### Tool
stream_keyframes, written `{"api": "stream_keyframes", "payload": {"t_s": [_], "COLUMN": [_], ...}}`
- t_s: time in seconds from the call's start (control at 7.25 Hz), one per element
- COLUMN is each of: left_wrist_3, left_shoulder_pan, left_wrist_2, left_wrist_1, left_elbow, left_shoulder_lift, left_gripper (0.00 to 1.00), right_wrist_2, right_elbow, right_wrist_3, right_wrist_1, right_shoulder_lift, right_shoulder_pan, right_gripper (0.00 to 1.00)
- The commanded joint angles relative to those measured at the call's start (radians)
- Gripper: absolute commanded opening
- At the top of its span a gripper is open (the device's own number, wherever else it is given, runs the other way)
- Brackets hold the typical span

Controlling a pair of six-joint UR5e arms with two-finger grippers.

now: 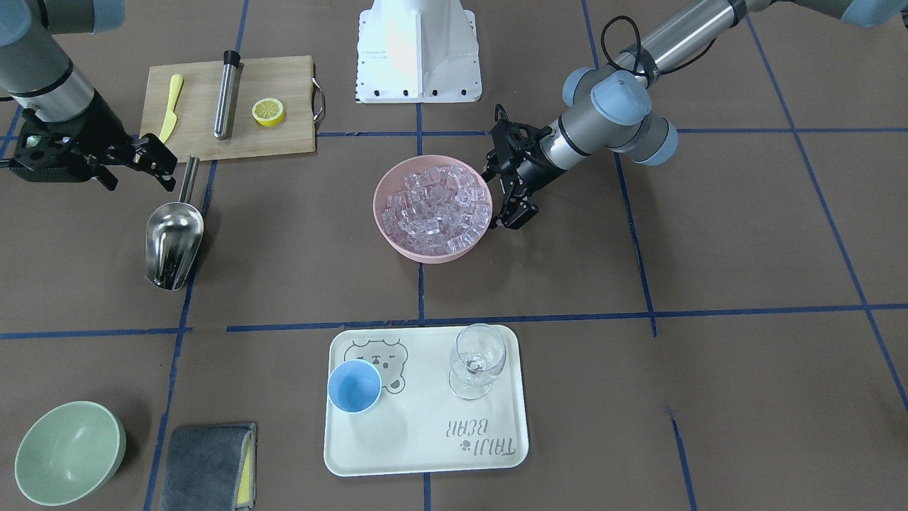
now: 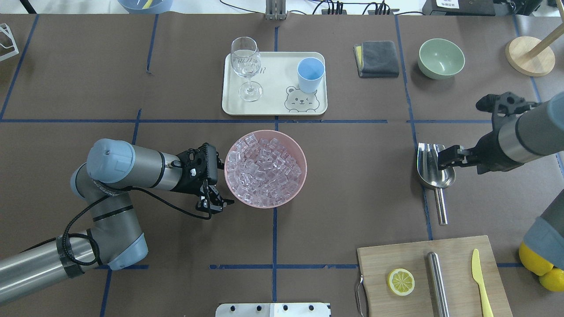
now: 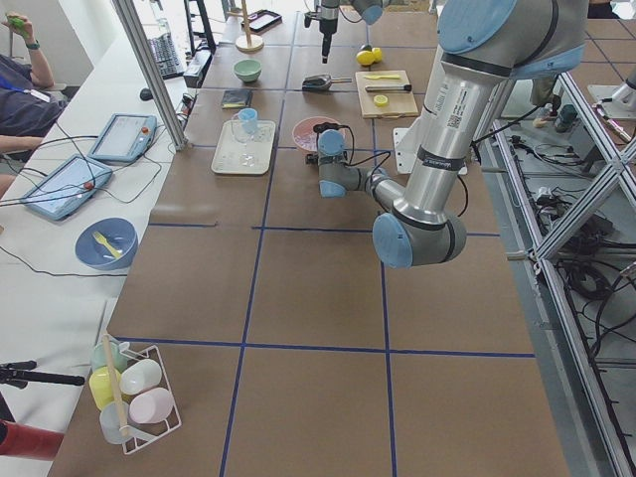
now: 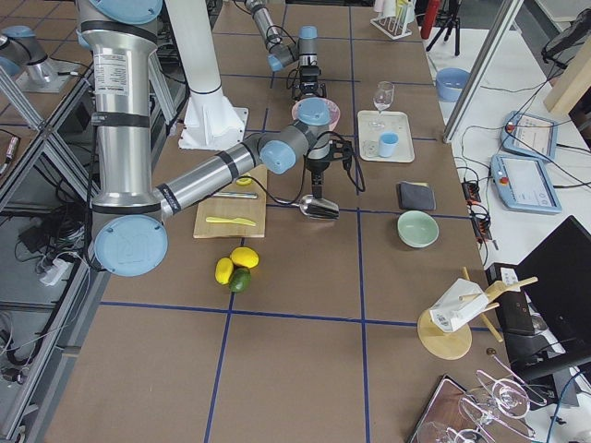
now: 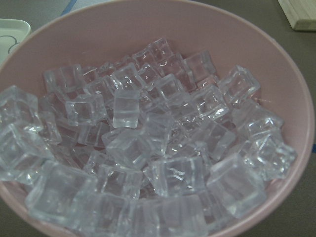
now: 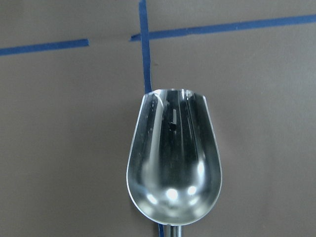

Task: Put ice in cup with scoop
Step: 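Grasp the metal scoop handle with the right gripper, left gripper holding the bowl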

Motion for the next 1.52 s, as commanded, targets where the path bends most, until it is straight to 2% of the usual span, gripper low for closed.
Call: {"api": "stream_keyframes", "payload": {"t_s": [0.0, 0.14, 0.28, 0.55, 0.97, 1.38], "left_wrist_3": [0.0, -0.001, -0.001, -0.001, -0.001, 0.0], "left_shoulder_pan": [0.0, 0.0, 0.0, 0.0, 0.0, -0.002], "left_wrist_2": [0.002, 0.002, 0.002, 0.002, 0.002, 0.0], "left_wrist_1": [0.0, 0.0, 0.0, 0.0, 0.0, 0.0], "left_elbow": [0.0, 0.0, 0.0, 0.0, 0.003, 0.003], "left_shoulder_lift": [0.0, 0.0, 0.0, 0.0, 0.0, 0.0], "left_gripper": [1.0, 1.0, 1.0, 1.0, 1.0, 1.0], "right_wrist_2": [-0.09, -0.09, -0.088, -0.088, -0.087, -0.087], "right_elbow": [-0.011, -0.016, -0.031, -0.074, -0.074, -0.074], "right_wrist_3": [0.069, 0.074, 0.072, 0.069, 0.071, 0.063], "right_wrist_1": [0.004, 0.004, 0.006, 0.006, 0.006, 0.006], "right_shoulder_lift": [-0.024, -0.024, -0.024, -0.011, -0.009, -0.009], "right_shoulder_pan": [-0.151, -0.175, -0.182, -0.193, -0.196, -0.207], "right_gripper": [1.0, 0.99, 0.89, 0.77, 0.59, 0.56]}}
